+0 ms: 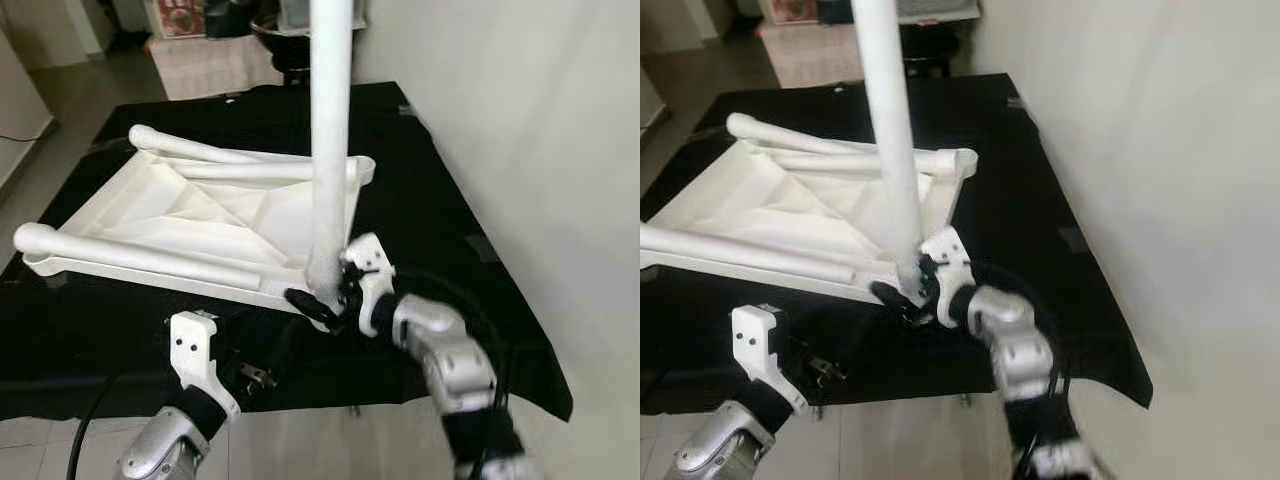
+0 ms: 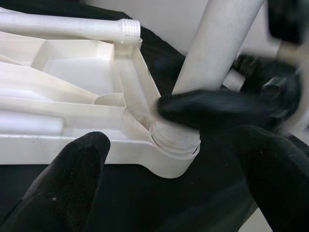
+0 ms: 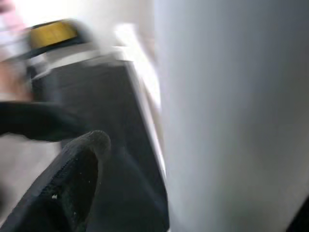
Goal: Building children table
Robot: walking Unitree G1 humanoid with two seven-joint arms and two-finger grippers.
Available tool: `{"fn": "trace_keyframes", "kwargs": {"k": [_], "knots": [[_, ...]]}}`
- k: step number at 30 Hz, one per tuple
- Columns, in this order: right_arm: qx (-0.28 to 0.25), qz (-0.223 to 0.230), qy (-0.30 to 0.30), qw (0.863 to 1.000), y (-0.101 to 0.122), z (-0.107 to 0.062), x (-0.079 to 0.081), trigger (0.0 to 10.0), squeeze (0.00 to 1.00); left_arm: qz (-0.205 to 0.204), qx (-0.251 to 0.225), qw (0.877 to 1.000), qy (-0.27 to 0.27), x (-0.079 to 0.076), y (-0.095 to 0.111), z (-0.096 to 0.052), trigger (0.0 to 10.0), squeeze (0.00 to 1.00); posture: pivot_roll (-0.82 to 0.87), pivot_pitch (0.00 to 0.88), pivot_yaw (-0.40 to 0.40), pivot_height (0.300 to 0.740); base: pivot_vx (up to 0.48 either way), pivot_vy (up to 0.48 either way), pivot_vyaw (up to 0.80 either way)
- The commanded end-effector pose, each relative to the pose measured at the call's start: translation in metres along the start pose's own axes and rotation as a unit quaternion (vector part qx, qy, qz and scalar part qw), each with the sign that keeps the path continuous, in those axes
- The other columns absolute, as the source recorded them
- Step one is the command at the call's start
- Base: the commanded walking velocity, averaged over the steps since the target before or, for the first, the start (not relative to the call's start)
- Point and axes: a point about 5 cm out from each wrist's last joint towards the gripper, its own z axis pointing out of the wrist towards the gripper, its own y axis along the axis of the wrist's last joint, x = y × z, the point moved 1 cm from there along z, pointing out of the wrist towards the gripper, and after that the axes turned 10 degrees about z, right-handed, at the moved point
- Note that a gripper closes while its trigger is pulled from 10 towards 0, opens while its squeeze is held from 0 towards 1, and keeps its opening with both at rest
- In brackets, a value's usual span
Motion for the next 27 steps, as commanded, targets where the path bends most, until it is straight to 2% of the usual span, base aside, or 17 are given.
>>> {"fn": "trace_keyframes", "kwargs": {"k": [1, 2, 3, 5, 9, 10, 11, 13, 14, 17, 22, 24, 25, 26, 27], "knots": [[0.013, -0.007, 0.074, 0.997, -0.003, 0.001, 0.002, 10.0, 0.81, -0.003, 0.013, 1.0, 0.004, -0.001, -0.006, -0.002, 10.0, 0.0, 0.03, 0.108, 0.018, 0.74, 0.0, 0.0, 0.0], [0.024, -0.016, 0.092, 0.995, 0.0, 0.002, -0.001, 10.0, 0.0, -0.003, 0.012, 1.0, 0.004, -0.002, -0.005, -0.002, 10.0, 0.0, 0.04, 0.113, 0.012, 0.74, 0.0, 0.0, 0.0], [0.039, -0.022, 0.113, 0.993, 0.004, 0.003, -0.006, 10.0, 0.0, -0.004, 0.012, 1.0, 0.005, -0.003, -0.005, -0.003, 10.0, 0.0, 0.05, 0.115, 0.012, 0.74, 0.0, 0.0, 0.0], [0.042, -0.023, 0.116, 0.992, 0.005, 0.003, -0.007, 10.0, 0.0, -0.004, 0.012, 1.0, 0.005, -0.003, -0.005, -0.003, 10.0, 0.0, 0.05, 0.115, 0.012, 0.74, 0.0, 0.0, 0.0], [0.063, -0.031, 0.16, 0.985, 0.016, 0.01, -0.011, 10.0, 0.0, -0.004, 0.011, 1.0, 0.006, -0.005, -0.004, -0.004, 10.0, 0.0, 0.06, 0.125, -0.002, 0.74, 0.0, 0.0, 0.0], [0.066, -0.034, 0.173, 0.982, 0.021, 0.013, -0.013, 8.3, 0.0, -0.004, 0.011, 1.0, 0.007, -0.006, -0.004, -0.005, 10.0, 0.0, 0.07, 0.129, -0.007, 0.74, 0.0, 0.0, 0.0], [0.065, -0.03, 0.186, 0.98, 0.025, 0.015, -0.013, 2.5, 0.0, -0.004, 0.011, 1.0, 0.008, -0.007, -0.004, -0.006, 10.0, 0.0, 0.08, 0.132, -0.011, 0.74, 0.0, 0.0, 0.0], [0.064, -0.027, 0.194, 0.978, 0.028, 0.015, -0.013, 2.5, 0.0, -0.004, 0.011, 1.0, 0.008, -0.008, -0.003, -0.006, 10.0, 0.0, 0.08, 0.134, -0.012, 0.74, 0.0, 0.0, 0.0], [0.067, -0.025, 0.209, 0.975, 0.028, 0.014, -0.013, 0.0, 0.0, -0.004, 0.011, 1.0, 0.008, -0.009, -0.003, -0.007, 10.0, 0.0, 0.08, 0.137, -0.013, 0.74, 0.0, 0.0, 0.0], [0.077, -0.029, 0.228, 0.97, 0.026, 0.011, -0.017, 0.0, 0.0, -0.004, 0.011, 1.0, 0.008, -0.01, -0.003, -0.007, 10.0, 0.0, 0.07, 0.141, -0.011, 0.74, 0.0, 0.0, 0.0], [0.078, -0.028, 0.217, 0.973, 0.021, 0.007, -0.021, 0.0, 0.0, -0.004, 0.012, 1.0, 0.005, -0.01, -0.003, -0.008, 10.0, 0.0, 0.07, 0.143, -0.008, 0.74, 0.0, 0.0, 0.0], [0.079, -0.034, 0.198, 0.977, 0.016, 0.004, -0.024, 0.0, 0.0, -0.004, 0.012, 1.0, 0.004, -0.011, -0.003, -0.008, 10.0, 0.0, 0.07, 0.143, -0.008, 0.74, 0.0, 0.0, 0.0], [0.078, -0.037, 0.162, 0.983, 0.011, 0.0, -0.028, 0.0, 0.0, -0.005, 0.012, 1.0, 0.004, -0.011, -0.003, -0.007, 10.0, 0.0, 0.06, 0.144, -0.007, 0.74, 0.0, 0.0, 0.0], [0.078, -0.037, 0.162, 0.983, 0.011, 0.0, -0.028, 0.0, 0.0, -0.005, 0.012, 1.0, 0.004, -0.011, -0.003, -0.007, 10.0, 0.0, 0.06, 0.144, -0.007, 0.74, 0.0, 0.0, 0.0], [0.077, -0.038, 0.137, 0.987, 0.008, -0.003, -0.031, 0.0, 0.0, -0.005, 0.012, 1.0, 0.004, -0.011, -0.003, -0.007, 10.0, 0.0, 0.06, 0.145, -0.007, 0.74, 0.0, 0.0, 0.0]]}}
